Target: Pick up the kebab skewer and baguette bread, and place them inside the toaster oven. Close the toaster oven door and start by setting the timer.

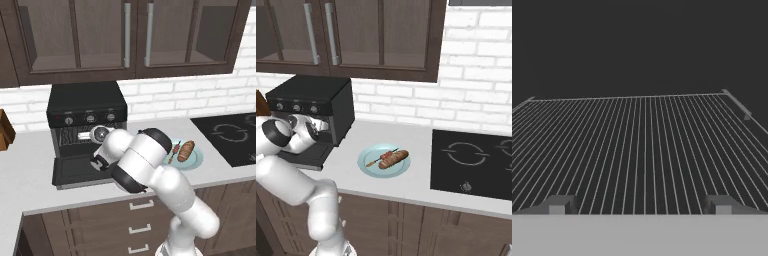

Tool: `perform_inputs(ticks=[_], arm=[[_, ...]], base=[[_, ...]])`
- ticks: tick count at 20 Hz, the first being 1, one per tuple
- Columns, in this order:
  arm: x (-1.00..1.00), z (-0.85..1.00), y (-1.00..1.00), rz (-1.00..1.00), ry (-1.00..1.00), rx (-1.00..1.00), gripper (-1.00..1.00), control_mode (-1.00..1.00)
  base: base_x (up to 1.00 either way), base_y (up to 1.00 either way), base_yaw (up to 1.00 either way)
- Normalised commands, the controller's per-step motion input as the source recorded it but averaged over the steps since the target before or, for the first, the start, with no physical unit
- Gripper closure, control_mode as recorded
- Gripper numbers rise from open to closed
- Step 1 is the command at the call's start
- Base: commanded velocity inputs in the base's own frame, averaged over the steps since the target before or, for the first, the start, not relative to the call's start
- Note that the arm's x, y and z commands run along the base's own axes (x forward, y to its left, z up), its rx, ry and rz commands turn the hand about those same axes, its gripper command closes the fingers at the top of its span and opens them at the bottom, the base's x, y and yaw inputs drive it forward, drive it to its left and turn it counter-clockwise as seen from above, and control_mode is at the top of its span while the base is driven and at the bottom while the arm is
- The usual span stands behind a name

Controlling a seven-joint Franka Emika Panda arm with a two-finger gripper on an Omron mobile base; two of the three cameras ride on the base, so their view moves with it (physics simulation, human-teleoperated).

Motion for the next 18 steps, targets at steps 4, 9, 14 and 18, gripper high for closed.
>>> perform_inputs(ticks=[4, 9, 14, 18], arm=[[-0.88, -0.66, 0.13, 0.00, 0.10, 0.00, -1.00, -1.00], [-1.00, -0.72, 0.18, 0.00, 0.07, 0.00, -1.00, -1.00], [-1.00, -0.56, 0.18, 0.00, 0.03, 0.00, -1.00, -1.00], [-0.89, -0.42, 0.14, 0.00, 0.05, 0.00, -1.00, -1.00]], base=[[0.00, 0.00, 0.00], [0.00, 0.00, 0.00], [0.00, 0.00, 0.00], [0.00, 0.00, 0.00]])
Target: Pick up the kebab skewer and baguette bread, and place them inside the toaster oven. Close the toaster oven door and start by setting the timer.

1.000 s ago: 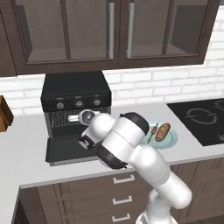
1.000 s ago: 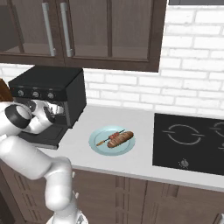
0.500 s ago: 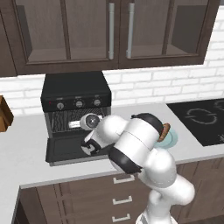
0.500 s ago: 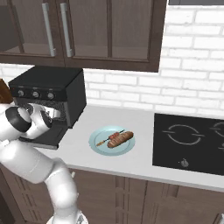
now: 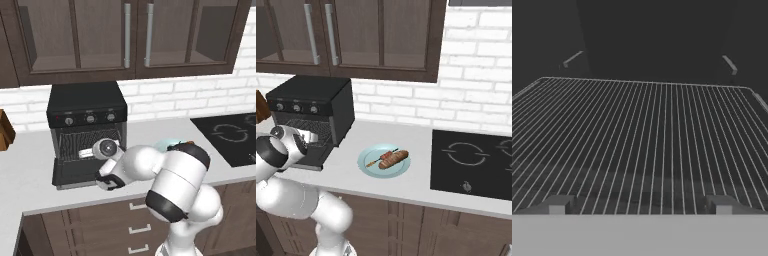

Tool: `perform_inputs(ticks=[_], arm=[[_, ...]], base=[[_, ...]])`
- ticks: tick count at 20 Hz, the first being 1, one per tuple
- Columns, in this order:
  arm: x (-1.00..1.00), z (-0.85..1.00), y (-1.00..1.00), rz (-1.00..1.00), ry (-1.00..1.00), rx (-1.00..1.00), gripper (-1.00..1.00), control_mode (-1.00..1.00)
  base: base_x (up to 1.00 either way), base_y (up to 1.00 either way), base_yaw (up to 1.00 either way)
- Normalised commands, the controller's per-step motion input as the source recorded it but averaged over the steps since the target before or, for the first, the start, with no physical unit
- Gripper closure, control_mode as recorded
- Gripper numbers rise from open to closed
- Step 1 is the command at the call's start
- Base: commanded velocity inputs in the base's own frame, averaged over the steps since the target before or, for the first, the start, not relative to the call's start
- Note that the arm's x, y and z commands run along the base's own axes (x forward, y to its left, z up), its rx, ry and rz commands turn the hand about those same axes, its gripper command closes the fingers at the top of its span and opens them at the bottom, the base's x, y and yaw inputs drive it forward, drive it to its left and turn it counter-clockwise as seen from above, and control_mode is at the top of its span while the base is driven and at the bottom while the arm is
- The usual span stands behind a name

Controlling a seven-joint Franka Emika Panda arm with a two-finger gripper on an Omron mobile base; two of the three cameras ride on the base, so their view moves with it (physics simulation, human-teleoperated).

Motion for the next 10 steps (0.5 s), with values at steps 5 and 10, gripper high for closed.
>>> perform_inputs(ticks=[5, 10], arm=[[-0.74, -0.27, 0.03, 0.00, 0.09, 0.00, -1.00, -1.00], [-0.29, -0.01, 0.03, 0.00, 0.01, 0.00, -1.00, -1.00]], base=[[0.00, 0.00, 0.00], [0.00, 0.00, 0.00]])
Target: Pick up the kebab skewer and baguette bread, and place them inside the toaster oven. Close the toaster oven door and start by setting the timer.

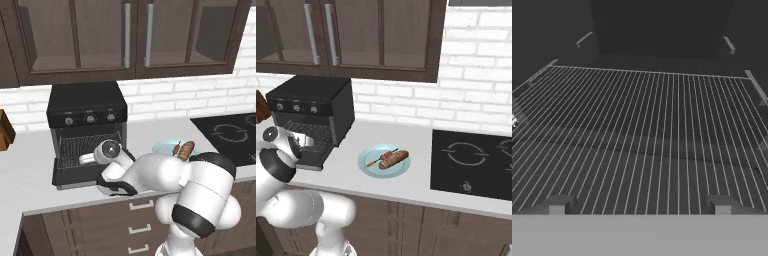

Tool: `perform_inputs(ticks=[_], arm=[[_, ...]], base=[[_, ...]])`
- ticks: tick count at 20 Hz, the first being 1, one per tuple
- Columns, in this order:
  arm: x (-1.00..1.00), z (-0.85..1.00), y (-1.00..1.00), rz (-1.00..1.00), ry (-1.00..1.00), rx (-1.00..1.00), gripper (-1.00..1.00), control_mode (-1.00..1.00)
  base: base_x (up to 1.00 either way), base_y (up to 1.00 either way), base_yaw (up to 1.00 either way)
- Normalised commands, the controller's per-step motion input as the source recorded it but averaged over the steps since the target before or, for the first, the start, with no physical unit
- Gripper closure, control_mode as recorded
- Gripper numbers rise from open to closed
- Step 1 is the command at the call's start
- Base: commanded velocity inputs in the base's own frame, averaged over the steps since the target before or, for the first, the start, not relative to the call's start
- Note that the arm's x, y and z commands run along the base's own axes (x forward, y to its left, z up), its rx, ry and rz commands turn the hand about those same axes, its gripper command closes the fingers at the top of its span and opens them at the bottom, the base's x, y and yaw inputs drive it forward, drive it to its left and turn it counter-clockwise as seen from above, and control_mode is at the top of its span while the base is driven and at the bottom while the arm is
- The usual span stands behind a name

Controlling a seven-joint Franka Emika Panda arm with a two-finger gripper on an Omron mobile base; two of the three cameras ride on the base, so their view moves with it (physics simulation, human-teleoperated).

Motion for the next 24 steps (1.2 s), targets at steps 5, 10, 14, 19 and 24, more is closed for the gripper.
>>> perform_inputs(ticks=[5, 10, 14, 19, 24], arm=[[-0.36, 0.03, 0.00, 0.00, -0.04, 0.00, -1.00, -1.00], [-0.56, 0.77, -0.31, -0.03, -0.06, 0.01, -1.00, -1.00], [-0.22, 1.00, -0.75, -0.14, 0.04, 0.05, -1.00, -1.00], [-0.28, 0.98, -0.90, -0.16, 0.16, 0.06, -1.00, -1.00], [-0.42, 0.68, -1.00, -0.17, 0.22, 0.07, -1.00, -1.00]], base=[[0.00, 0.00, 0.00], [0.00, 0.00, 0.00], [0.00, 0.00, 0.00], [0.00, 0.00, 0.00], [0.00, 0.00, 0.00]])
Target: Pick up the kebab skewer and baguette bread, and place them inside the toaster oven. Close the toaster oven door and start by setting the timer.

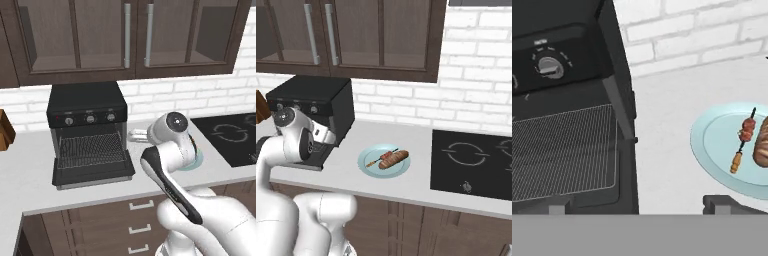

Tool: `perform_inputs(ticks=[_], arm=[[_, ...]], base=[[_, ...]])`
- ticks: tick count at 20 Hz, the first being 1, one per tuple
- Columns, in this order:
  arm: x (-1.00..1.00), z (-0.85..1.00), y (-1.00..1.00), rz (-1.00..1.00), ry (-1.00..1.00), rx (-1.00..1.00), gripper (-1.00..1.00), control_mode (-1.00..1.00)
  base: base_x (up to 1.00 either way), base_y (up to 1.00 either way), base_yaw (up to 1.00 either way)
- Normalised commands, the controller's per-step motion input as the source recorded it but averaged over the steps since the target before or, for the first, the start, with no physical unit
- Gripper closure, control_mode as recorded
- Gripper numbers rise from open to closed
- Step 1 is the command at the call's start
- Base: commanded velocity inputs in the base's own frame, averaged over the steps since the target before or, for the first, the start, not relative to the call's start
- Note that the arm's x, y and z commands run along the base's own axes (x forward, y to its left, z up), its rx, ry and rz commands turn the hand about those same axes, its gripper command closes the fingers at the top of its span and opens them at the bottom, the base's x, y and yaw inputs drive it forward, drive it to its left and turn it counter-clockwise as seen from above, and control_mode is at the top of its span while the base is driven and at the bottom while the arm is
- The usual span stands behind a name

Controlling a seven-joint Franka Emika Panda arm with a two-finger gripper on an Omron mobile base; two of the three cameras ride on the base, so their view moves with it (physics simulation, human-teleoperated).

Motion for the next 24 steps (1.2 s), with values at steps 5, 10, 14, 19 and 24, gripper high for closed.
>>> perform_inputs(ticks=[5, 10, 14, 19, 24], arm=[[-0.33, 0.32, -1.00, -0.12, 0.18, 0.02, -1.00, -1.00], [-0.29, 0.04, -0.98, -0.09, 0.14, 0.00, -1.00, -1.00], [-0.01, 0.00, -0.74, -0.04, 0.03, 0.00, -1.00, -1.00], [0.01, -0.08, -0.59, 0.00, 0.00, 0.00, -1.00, -1.00], [0.00, -0.25, -0.40, 0.00, 0.00, -0.04, -1.00, -1.00]], base=[[0.00, 0.00, 0.00], [0.00, 0.00, 0.00], [0.00, 0.00, 0.00], [0.00, 0.00, 0.00], [0.00, 0.00, 0.00]])
